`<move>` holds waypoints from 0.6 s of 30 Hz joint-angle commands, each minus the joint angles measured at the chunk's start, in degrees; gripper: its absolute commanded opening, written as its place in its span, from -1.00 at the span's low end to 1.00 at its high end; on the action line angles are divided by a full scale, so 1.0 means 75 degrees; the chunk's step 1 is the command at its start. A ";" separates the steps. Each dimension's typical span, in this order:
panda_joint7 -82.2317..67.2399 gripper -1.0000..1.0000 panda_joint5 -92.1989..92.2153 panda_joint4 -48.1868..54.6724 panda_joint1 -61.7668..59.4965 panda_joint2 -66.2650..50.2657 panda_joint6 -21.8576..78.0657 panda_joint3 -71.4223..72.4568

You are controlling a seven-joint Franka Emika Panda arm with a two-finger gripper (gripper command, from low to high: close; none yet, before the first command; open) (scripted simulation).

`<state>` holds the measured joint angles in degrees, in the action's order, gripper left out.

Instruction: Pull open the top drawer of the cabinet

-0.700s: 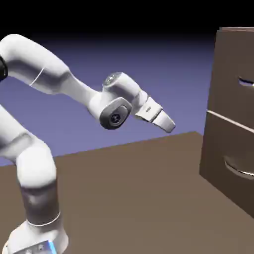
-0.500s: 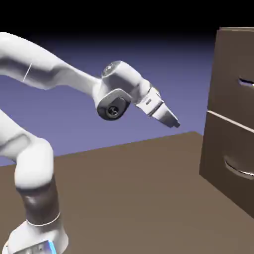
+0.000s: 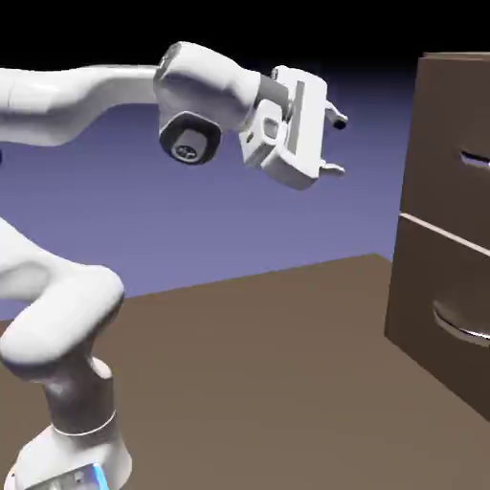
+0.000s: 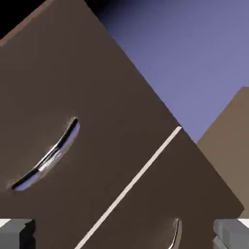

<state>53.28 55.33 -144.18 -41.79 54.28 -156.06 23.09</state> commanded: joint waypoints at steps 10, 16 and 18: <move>0.0650 0.00 0.3323 0.1010 -0.2551 0.1298 0.1078 0.1387; 0.1040 0.00 0.5316 0.1616 -0.4081 0.2077 0.1724 0.2219; 0.1170 0.00 0.5981 0.1818 -0.4591 0.2337 0.1939 0.2496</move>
<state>62.06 100.18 -130.54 -76.22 71.80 -141.52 41.81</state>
